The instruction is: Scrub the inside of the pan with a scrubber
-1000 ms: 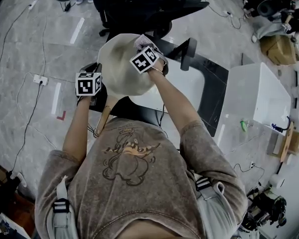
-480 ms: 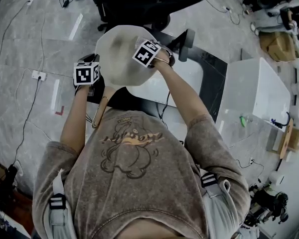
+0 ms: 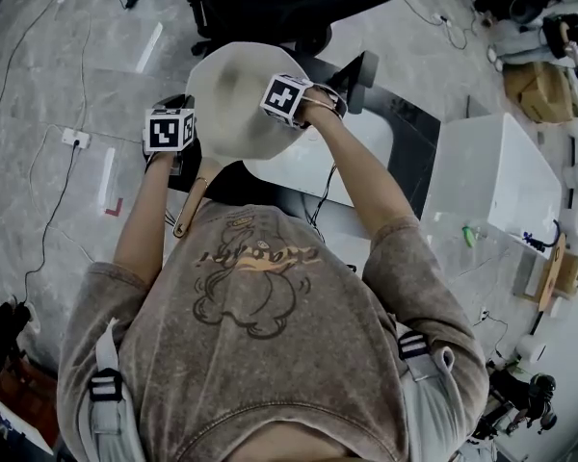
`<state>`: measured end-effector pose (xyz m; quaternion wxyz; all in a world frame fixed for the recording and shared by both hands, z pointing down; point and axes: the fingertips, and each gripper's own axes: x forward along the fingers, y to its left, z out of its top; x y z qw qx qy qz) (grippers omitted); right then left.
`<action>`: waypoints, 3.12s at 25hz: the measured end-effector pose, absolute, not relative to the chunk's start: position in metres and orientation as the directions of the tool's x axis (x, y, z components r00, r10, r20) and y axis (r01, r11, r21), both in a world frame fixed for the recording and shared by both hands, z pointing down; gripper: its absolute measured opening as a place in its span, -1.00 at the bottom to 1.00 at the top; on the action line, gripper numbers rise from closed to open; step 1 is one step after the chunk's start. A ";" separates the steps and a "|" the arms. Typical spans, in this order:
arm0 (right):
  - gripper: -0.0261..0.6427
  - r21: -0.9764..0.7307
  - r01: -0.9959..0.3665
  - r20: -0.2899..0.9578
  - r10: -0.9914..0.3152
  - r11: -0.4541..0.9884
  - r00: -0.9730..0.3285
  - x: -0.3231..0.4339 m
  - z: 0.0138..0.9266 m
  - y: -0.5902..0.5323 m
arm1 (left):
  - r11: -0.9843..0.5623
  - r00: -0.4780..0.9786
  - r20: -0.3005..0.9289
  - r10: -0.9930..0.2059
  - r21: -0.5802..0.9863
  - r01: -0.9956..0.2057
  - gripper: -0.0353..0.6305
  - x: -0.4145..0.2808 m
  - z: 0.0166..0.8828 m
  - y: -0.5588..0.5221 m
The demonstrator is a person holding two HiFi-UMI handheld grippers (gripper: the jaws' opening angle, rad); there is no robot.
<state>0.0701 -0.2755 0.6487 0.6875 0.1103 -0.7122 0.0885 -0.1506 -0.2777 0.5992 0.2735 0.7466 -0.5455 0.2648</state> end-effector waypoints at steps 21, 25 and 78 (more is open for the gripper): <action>-0.67 -0.318 -0.196 0.948 0.308 0.928 -0.079 0.042 0.651 -0.180 | -0.233 0.240 0.706 -0.666 0.108 -0.966 -0.72 -0.147 0.601 -0.280; -0.67 -0.386 -0.193 0.921 0.367 0.902 -0.130 0.027 0.648 -0.166 | -0.222 0.230 0.702 -0.673 0.105 -0.969 -0.72 -0.147 0.602 -0.280; -0.65 -0.239 -0.393 0.881 0.029 0.888 -0.472 -0.096 0.676 -0.269 | -0.223 0.250 0.705 -0.664 0.132 -0.966 -0.73 -0.148 0.604 -0.280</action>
